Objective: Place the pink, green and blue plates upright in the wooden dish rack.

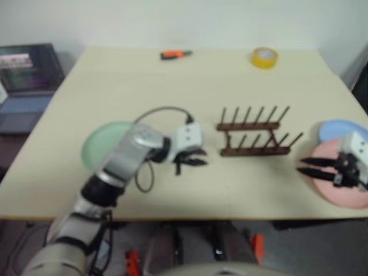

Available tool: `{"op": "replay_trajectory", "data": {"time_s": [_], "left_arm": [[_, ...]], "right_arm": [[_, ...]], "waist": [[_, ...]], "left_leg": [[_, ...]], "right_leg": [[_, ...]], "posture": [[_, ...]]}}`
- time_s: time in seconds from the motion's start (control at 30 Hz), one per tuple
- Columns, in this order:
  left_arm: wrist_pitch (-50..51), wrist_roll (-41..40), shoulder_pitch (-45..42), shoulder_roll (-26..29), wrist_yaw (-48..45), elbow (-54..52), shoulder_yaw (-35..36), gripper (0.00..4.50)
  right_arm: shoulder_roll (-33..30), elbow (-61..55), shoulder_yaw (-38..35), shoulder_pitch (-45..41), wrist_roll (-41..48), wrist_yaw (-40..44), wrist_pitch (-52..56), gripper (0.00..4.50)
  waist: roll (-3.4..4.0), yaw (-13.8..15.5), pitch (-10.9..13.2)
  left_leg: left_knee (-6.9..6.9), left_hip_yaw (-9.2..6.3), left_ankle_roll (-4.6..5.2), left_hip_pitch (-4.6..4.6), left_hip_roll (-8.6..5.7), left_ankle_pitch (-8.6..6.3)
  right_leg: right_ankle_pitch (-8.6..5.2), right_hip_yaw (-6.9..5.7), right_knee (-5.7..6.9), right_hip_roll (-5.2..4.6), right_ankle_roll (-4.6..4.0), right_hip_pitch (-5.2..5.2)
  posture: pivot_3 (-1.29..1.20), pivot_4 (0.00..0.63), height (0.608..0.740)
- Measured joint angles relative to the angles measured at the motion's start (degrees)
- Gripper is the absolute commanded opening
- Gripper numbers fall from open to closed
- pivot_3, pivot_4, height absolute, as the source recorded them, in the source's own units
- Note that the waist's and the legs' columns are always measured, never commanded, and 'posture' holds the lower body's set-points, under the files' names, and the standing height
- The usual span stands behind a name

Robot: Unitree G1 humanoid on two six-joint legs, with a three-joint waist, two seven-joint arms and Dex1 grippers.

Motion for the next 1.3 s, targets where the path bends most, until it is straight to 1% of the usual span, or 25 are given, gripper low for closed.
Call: {"op": "replay_trajectory", "data": {"time_s": [0.03, 0.1, 0.17, 0.3, 0.5, 0.67, 0.9, 1.0, 1.3], "left_arm": [[0.3, 0.1, 0.0, -1.5, 0.7, 0.3, -1.0, 0.0], [1.0, 0.5, -0.1, -4.6, 2.8, 1.9, -2.9, 0.0], [1.2, 1.2, -0.2, -6.7, 4.5, 4.1, -4.1, 0.0], [1.6, 1.8, -0.6, -10.2, 7.5, 7.2, -4.9, 0.0], [2.3, 2.5, -0.8, -11.9, 10.3, 8.8, -5.8, 0.0], [2.1, 3.1, -1.2, -13.4, 13.2, 12.0, -5.8, 0.0], [0.6, 4.1, -2.1, -17.4, 18.0, 18.0, -5.1, 0.0], [-0.7, 4.8, -3.2, -18.9, 20.2, 20.8, -4.4, 0.0], [-2.9, 6.7, -3.9, -21.6, 24.5, 24.4, -3.6, 0.0]], "right_arm": [[0.5, -0.1, 1.3, 0.0, -0.3, -0.8, 0.1, 0.05], [1.2, -0.3, 4.3, 0.3, -2.0, -2.5, -0.1, 0.05], [2.1, -0.2, 6.4, -0.1, -3.3, -4.4, 0.0, 0.05], [4.7, 0.1, 11.1, -3.8, -7.1, -9.7, -0.1, 0.05], [6.5, 3.5, 14.4, -6.7, -11.8, -15.2, -0.4, 0.05], [8.0, 6.1, 15.7, -8.8, -13.9, -17.0, -2.2, 0.05], [12.6, 11.6, 18.0, -13.4, -18.5, -21.7, -7.9, 0.05], [13.5, 13.4, 18.7, -14.7, -19.9, -22.7, -10.0, 0.05], [17.4, 17.8, 21.3, -19.0, -24.7, -26.6, -14.5, 0.05]], "waist": [[0.01, 0.0, 0.0], [0.01, 0.0, 0.0], [0.0, -0.1, 0.0], [0.02, -0.2, 0.0], [0.01, 0.0, 0.0], [0.0, -0.1, 0.0], [-0.06, -0.2, 0.0], [-0.08, -0.2, 0.0], [-0.09, -0.3, -0.1]], "left_leg": [[0.0, 0.01, 0.0, -0.02, -0.02, 0.0], [-0.03, 0.01, 0.01, -0.02, -0.01, 0.0], [-0.08, 0.01, 0.01, -0.03, 0.02, 0.0], [-0.1, -0.05, 0.0, -0.04, 0.04, 0.0], [-0.09, -0.03, 0.0, -0.09, 0.0, 0.0], [-0.06, -0.03, 0.01, -0.07, 0.01, 0.0], [-0.02, 0.01, 0.01, -0.03, 0.0, 0.0], [-0.02, 0.03, 0.01, -0.02, 0.0, 0.01], [-0.04, 0.05, 0.01, 0.02, 0.02, 0.0]], "right_leg": [[0.0, 0.03, 0.0, 0.0, 0.0, -0.02], [-0.01, 0.04, -0.01, 0.01, -0.01, -0.02], [-0.03, 0.04, 0.0, 0.06, -0.05, -0.06], [-0.04, 0.0, 0.05, 0.1, -0.07, -0.11], [-0.04, 0.0, 0.0, 0.06, -0.07, -0.1], [-0.02, 0.02, 0.03, 0.06, -0.04, -0.1], [0.13, 0.07, 0.02, 0.07, 0.18, -0.07], [0.17, 0.1, 0.02, 0.07, 0.23, -0.07], [0.2, 0.12, 0.04, 0.1, 0.26, -0.07]], "posture": [[0.0, 0.15, 0.74], [0.0, 0.15, 0.74], [0.0, 0.15, 0.74], [0.0, 0.15, 0.74], [0.0, 0.15, 0.74], [0.0, 0.15, 0.74], [0.0, 0.15, 0.74], [0.0, 0.15, 0.74], [0.0, 0.15, 0.74]]}}
